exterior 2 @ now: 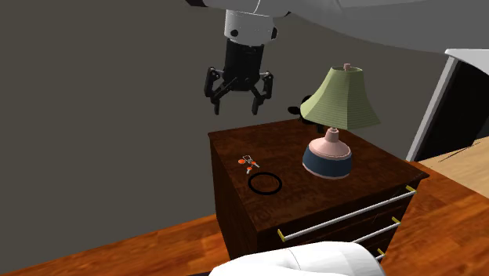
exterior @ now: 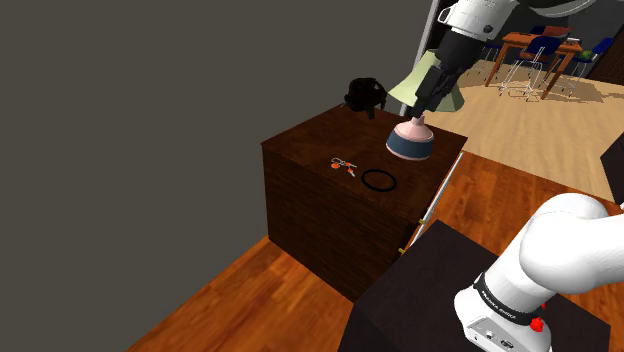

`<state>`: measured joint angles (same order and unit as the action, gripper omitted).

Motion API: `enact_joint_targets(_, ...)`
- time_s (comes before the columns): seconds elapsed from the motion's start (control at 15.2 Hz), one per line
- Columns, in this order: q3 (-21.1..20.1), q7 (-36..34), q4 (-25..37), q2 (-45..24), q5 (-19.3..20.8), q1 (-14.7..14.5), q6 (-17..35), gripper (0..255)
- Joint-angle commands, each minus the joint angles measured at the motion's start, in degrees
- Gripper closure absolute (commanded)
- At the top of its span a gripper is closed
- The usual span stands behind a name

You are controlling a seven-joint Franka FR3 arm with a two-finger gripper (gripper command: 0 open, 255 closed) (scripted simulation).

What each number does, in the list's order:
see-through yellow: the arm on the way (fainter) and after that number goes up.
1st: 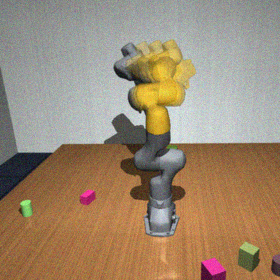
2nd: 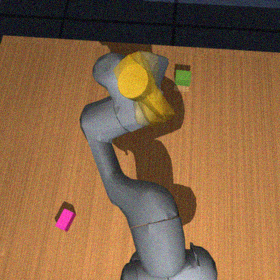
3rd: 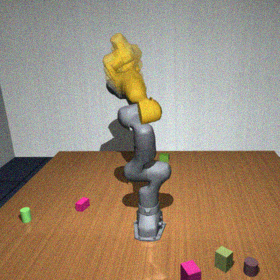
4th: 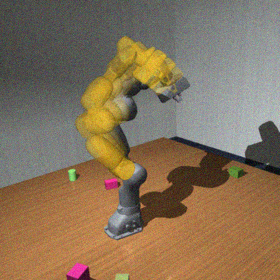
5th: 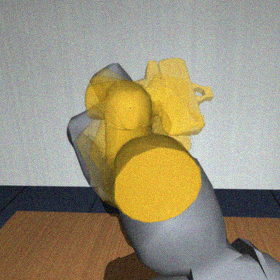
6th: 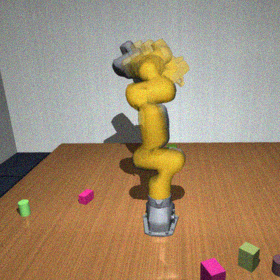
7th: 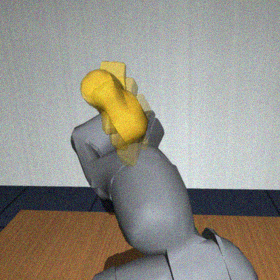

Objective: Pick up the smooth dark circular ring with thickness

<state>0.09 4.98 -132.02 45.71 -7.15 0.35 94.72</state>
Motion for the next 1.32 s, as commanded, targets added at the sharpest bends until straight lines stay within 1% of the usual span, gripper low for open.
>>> enact_joint_targets(0.0,0.0,0.0,0.0,0.0,0.0,0.0,0.0,0)
enact_joint_targets(0.33,1.95,3.93,-4.82,-4.11,2.48,0.98,7.15,0)
enact_joint_targets(0.66,4.02,7.57,-8.1,-9.95,4.9,2.05,14.68,0)
enact_joint_targets(0.99,6.15,10.97,-9.69,-17.44,7.12,3.16,22.38,0)
enact_joint_targets(1.25,7.84,13.53,-9.69,-24.49,8.62,4.03,28.43,0)
